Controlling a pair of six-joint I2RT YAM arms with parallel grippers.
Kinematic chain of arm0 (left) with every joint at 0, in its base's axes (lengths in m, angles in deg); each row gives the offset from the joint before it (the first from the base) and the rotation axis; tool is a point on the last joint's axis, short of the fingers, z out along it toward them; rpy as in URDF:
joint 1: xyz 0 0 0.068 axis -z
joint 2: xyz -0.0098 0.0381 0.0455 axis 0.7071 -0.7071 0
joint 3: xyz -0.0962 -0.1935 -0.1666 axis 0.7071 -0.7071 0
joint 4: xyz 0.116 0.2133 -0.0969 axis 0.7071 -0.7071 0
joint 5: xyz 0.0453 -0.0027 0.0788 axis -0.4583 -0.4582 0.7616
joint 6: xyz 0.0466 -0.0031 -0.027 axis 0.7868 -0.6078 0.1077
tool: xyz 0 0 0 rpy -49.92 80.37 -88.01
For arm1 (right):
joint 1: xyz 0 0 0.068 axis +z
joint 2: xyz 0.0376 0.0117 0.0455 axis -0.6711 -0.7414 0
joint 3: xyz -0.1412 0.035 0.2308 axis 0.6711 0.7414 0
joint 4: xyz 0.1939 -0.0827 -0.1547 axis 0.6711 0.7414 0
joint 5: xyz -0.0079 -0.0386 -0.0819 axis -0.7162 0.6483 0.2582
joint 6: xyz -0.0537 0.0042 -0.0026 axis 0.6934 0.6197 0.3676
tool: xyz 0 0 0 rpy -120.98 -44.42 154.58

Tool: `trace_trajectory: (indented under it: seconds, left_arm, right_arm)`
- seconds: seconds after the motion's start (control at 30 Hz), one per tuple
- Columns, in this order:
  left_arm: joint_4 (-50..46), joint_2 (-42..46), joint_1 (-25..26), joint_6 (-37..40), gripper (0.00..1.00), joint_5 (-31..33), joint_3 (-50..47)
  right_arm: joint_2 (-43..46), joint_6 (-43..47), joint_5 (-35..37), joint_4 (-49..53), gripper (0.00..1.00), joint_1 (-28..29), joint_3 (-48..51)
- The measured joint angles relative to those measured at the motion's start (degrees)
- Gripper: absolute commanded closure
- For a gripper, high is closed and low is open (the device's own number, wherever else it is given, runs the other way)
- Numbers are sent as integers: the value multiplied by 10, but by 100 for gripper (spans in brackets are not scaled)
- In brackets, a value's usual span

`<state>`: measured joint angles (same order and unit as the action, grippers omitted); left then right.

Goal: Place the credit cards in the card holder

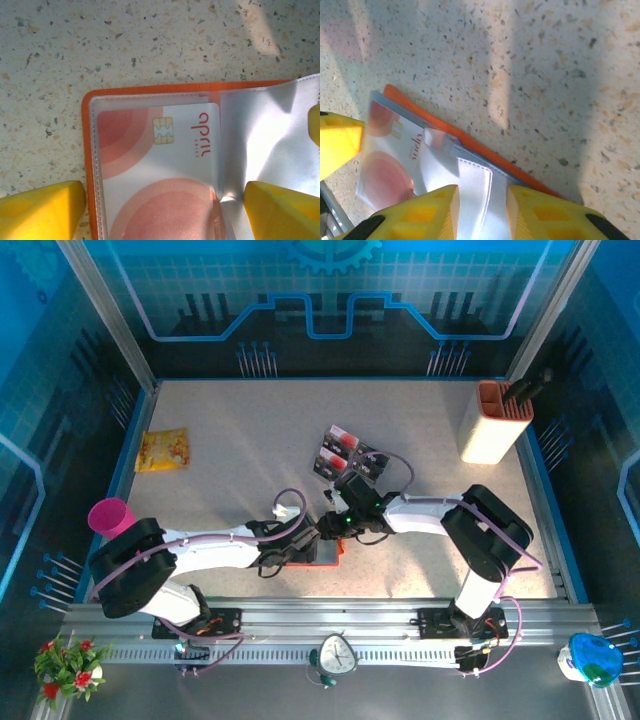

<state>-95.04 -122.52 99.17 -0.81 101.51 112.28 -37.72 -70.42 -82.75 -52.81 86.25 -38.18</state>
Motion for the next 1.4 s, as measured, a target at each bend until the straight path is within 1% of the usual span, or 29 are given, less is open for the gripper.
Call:
trace_trajectory:
  seconds: [0.27,0.47,0.67,1.0,1.2,1.4]
  left_arm:
    - [7,12,0,-4,15,0,-8]
    - [2,34,0,-6,10,-3,-15]
    - [-37,106,-2,-8,6,4,-22]
    - [-90,244,-40,-8,3,5,-56]
    - [-130,315,-63,-8,3,6,-78]
    - [-166,354,-75,-10,3,10,-90]
  right_arm:
    - [-8,-4,-19,-13,68,0,-4]
    - [-10,-5,-25,-3,68,3,-14]
    - [6,-9,-23,15,65,14,-31]
    - [11,-34,2,14,57,50,-78]
    - [-16,-56,13,3,53,73,-111]
    - [-48,-76,12,-13,52,89,-130]
